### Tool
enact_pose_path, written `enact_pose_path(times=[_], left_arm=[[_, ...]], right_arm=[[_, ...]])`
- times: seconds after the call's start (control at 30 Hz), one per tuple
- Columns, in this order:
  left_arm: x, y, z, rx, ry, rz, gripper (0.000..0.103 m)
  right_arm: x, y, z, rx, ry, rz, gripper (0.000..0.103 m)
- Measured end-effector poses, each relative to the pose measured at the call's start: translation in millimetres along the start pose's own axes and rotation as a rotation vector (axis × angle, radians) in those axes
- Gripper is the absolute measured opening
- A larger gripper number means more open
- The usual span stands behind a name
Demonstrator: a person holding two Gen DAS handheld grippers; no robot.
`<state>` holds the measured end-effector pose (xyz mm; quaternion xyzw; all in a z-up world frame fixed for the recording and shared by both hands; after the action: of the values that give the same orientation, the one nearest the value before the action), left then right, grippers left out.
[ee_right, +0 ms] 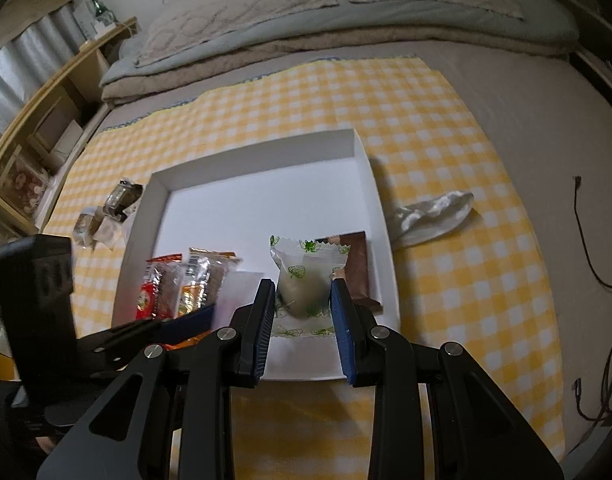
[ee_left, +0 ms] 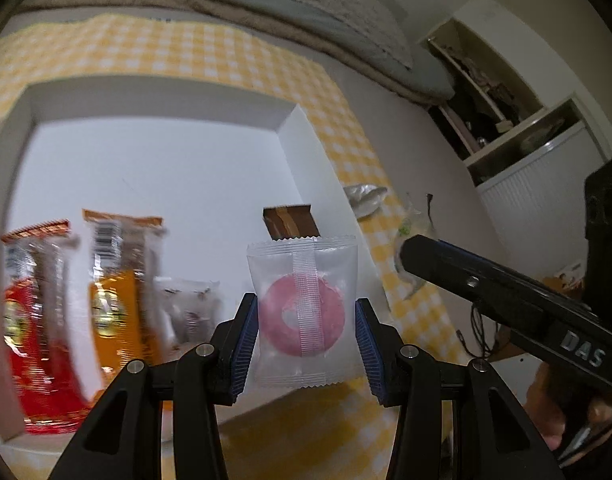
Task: Organize snacks
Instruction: 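Carry the pink-candy packet with the left tool while the right tool carries the green-printed packet over the tray, then open both tools to release the pink-candy and green-printed packets into the tray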
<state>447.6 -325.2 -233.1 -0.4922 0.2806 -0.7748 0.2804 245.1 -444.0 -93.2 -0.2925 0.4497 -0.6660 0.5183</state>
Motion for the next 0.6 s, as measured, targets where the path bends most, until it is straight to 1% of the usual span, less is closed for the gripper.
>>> enact_pose_path(times=[0.2, 0.23, 0.3, 0.4, 0.47, 0.5, 0.57, 0.6], left_arm=[[-18, 31, 15, -0.026, -0.037, 0.037, 0.046], [-19, 32, 15, -0.007, -0.062, 0.062, 0.046], [-24, 37, 19, -0.011, -0.066, 0.082, 0.047], [-21, 39, 21, -0.007, -0.056, 0.112, 0.048], [-18, 39, 22, -0.001, -0.042, 0.12, 0.051], [-13, 40, 21, -0.004, -0.035, 0.121, 0.057], [-9, 42, 21, -0.009, -0.018, 0.121, 0.06], [-7, 40, 20, -0.012, -0.008, 0.123, 0.062]], right_arm=[[11, 11, -5, -0.042, 0.003, 0.001, 0.029], [12, 13, -6, -0.05, 0.003, 0.001, 0.029], [15, 19, -8, -0.071, 0.007, -0.001, 0.029], [20, 28, -11, -0.111, 0.023, -0.008, 0.029], [25, 32, -12, -0.126, 0.039, -0.006, 0.029], [27, 34, -12, -0.134, 0.05, -0.005, 0.029], [32, 37, -12, -0.144, 0.074, 0.006, 0.029], [33, 38, -12, -0.149, 0.081, 0.011, 0.031]])
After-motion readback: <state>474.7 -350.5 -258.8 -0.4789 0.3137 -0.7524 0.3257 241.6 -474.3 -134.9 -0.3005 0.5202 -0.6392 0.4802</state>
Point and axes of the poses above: each gripper's, at about its wrist camera, not at the fingertips, and y roughly the way its jaws point, x to its right, z to its top, the point moved 1 cm from there along y, roughly the way its jaws point, and after that the axes turned 3 degrees about -z, right-handed, at the moved point
